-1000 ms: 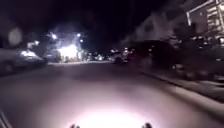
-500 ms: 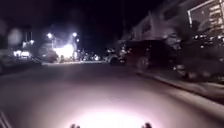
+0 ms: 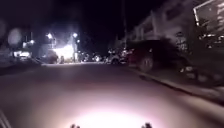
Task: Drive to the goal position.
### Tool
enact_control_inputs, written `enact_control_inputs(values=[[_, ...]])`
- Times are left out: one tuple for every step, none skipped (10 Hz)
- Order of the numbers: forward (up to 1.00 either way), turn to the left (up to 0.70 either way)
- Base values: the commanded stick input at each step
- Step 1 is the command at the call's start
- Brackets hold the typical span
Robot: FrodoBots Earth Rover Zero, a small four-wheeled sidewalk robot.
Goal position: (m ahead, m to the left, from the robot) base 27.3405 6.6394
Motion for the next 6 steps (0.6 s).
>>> enact_control_inputs(values=[[0.7, 0.0], [0.7, 0.0], [0.7, 0.0], [0.7, 0.0], [0.7, 0.0], [0.7, 0.0]])
